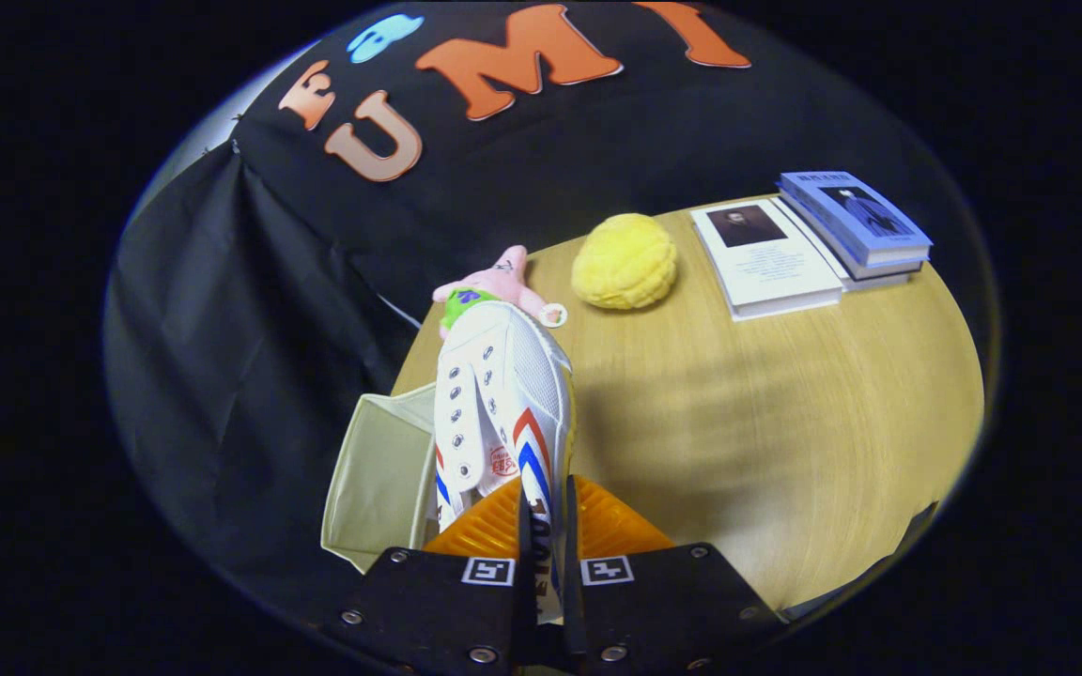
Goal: Open the storage box then place both shoes into the box .Put the left shoe in first, then the right shoe, with the right side of both shoes facing outward in a uniform manner.
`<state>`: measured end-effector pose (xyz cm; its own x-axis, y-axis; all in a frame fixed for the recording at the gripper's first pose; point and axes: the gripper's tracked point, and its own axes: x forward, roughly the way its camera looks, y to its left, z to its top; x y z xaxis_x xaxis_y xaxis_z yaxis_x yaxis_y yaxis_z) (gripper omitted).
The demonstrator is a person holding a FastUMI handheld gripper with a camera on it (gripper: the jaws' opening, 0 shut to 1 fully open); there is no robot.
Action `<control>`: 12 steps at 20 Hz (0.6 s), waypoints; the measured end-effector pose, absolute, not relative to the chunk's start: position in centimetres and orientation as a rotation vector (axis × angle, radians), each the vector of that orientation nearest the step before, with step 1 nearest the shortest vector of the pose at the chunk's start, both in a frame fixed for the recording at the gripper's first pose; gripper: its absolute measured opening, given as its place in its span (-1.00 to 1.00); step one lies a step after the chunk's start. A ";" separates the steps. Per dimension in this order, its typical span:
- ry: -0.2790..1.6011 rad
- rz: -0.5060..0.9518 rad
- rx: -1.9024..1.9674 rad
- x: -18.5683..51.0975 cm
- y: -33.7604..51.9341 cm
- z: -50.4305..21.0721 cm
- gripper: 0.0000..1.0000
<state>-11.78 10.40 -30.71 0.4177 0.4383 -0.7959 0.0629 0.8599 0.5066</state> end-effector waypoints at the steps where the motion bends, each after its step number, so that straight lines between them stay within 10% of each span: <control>1: 1.121 0.285 0.510 -11.2 11.9 -29.8 -0.78; 12: 1.148 0.543 0.369 -11.4 24.9 -28.0 -0.78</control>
